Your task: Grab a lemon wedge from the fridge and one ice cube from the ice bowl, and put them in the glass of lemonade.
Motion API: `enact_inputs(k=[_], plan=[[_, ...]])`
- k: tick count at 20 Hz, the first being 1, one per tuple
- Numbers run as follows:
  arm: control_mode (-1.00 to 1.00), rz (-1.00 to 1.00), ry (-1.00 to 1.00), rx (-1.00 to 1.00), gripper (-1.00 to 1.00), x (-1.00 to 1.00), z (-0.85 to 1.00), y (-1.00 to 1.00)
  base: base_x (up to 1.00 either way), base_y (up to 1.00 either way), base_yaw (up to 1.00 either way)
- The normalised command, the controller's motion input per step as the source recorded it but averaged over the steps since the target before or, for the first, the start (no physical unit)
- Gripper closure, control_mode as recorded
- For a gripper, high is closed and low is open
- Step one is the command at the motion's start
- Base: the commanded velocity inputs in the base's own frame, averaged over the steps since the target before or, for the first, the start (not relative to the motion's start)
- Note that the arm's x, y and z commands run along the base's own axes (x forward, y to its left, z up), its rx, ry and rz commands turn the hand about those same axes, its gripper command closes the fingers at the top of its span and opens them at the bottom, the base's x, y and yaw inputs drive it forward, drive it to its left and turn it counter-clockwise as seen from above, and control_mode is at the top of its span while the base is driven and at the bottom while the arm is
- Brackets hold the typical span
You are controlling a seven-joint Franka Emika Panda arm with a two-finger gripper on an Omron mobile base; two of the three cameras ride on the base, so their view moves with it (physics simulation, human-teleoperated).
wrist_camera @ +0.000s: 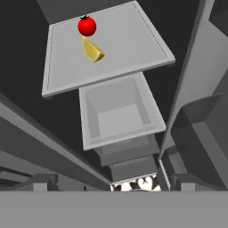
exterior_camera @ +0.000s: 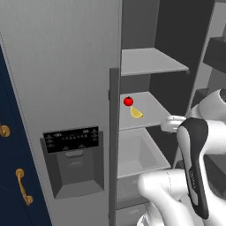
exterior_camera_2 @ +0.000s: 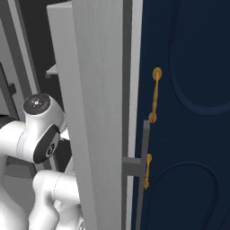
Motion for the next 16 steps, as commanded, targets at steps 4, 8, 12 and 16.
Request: enact_inputs(k=[4, 8, 12, 16], plan=[[-1.00, 0.13, -0.04, 0.00, -1.00, 0.53, 0.00, 0.08, 0.00, 0.00, 0.00], [-1.00, 0.02, -0.03, 0.00, -1.00, 0.88, 0.04, 0.21, 0.00, 0.00, 0.00], [-1.00, 0.00, 0.00, 0.00, -1.00, 0.90, -0.01, 0.12, 0.00, 0.00, 0.00], [-1.00, 0.00, 0.07, -0.01, -1.00, 1.00, -0.42, 0.00, 0.00, 0.00, 0.00]])
